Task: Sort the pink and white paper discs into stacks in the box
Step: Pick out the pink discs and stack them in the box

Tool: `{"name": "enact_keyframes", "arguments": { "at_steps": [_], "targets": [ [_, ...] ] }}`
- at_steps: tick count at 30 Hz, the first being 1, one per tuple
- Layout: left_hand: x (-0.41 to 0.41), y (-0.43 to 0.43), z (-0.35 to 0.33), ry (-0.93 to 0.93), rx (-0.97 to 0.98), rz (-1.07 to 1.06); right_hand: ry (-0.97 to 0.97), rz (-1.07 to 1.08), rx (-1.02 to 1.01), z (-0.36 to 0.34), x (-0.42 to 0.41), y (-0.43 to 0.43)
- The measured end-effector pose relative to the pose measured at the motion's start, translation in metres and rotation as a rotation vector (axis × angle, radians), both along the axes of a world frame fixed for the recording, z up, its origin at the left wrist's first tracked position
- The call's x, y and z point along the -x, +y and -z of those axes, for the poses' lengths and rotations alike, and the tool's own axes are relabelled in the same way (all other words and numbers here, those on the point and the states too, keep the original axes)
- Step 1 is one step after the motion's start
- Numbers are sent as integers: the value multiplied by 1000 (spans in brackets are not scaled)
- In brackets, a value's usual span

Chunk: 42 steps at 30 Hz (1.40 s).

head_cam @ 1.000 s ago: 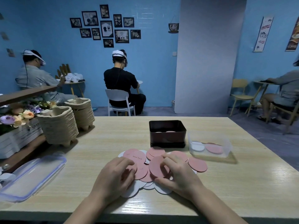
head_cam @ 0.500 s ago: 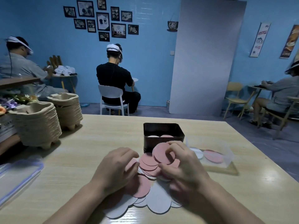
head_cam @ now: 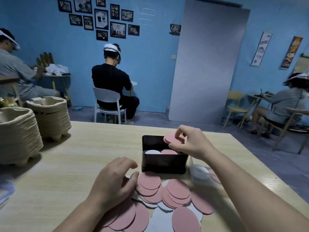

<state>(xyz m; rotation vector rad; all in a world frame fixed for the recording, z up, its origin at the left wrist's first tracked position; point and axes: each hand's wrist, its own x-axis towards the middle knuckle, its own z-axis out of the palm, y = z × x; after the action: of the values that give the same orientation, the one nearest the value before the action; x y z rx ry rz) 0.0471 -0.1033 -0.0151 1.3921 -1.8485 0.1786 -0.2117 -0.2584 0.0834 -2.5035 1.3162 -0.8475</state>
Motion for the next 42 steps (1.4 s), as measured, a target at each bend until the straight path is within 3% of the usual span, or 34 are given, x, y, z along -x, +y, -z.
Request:
{"name": "enact_keyframes", "arguments": {
  "at_steps": [16, 21, 26, 36, 42],
  "targets": [
    [2, 1, 2, -18, -51, 11, 171, 161, -62, 19, -8, -17],
    [2, 1, 3, -15, -56, 28, 116, 155, -118, 17, -8, -11],
    [1, -1, 6, -12, -59, 26, 164, 146, -24, 22, -5, -14],
    [-1, 3, -7, -46, -7, 19, -46, 80, 202, 31, 8, 6],
    [-18, 15, -13, -23, -115, 32, -151, -55, 247, 42, 6, 63]
  ]
}}
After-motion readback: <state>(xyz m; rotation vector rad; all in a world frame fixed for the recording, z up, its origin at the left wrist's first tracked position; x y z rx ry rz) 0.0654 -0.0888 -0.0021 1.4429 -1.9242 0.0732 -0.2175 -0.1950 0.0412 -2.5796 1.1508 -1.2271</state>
